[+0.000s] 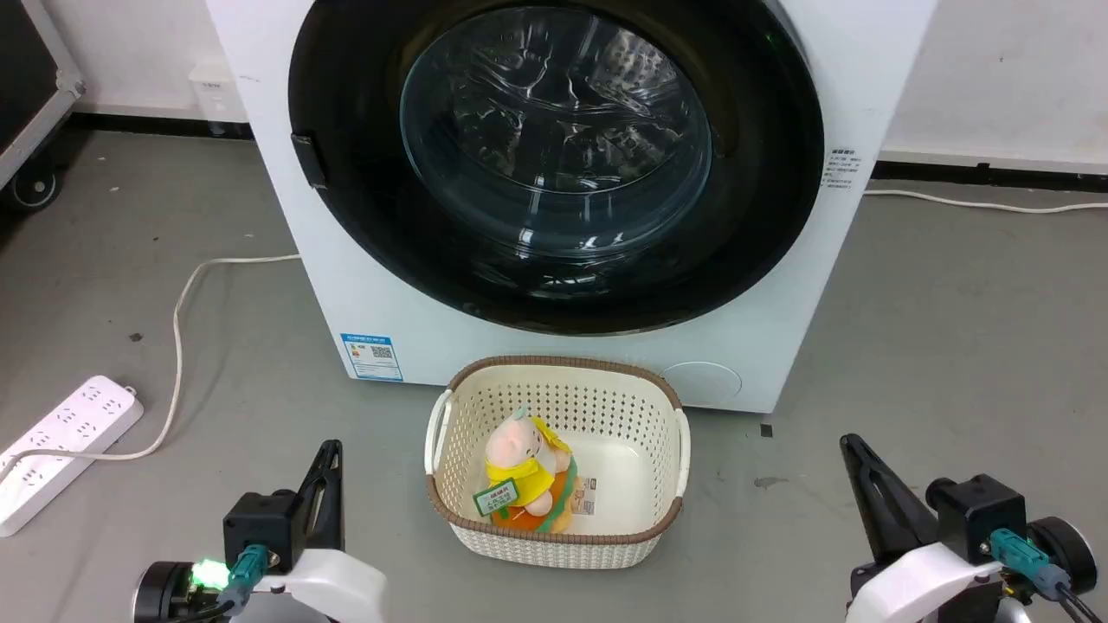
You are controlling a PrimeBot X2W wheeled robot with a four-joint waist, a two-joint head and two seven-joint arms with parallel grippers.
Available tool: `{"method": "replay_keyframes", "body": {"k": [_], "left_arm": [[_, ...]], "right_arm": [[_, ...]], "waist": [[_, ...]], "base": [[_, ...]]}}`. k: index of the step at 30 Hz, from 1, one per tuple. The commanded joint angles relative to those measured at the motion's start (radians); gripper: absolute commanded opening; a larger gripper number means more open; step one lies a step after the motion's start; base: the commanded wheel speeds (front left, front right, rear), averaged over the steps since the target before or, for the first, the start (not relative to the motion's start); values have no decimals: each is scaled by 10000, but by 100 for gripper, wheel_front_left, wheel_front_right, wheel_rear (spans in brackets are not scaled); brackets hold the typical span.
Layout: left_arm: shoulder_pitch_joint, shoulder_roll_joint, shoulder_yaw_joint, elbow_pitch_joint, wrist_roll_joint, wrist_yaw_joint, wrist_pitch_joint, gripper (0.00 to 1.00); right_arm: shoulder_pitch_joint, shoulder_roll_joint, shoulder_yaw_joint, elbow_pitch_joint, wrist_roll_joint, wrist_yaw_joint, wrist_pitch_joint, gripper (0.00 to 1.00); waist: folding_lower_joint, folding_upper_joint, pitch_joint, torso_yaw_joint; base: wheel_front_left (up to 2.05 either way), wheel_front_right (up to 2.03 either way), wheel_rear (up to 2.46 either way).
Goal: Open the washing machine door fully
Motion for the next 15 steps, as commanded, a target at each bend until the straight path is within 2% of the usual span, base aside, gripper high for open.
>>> {"method": "replay_keyframes", "body": {"k": [1,15], "left_arm": [[-152,16,-5,-39,26,28,3,0],[-152,16,-5,-39,26,28,3,0]], "right_arm": [[-121,49,-11,24,-78,-7,5,0],[-121,49,-11,24,-78,-7,5,0]], "waist": [[0,-1,0,0],[0,-1,0,0]], "base": [[0,0,0],[0,0,0]]}}
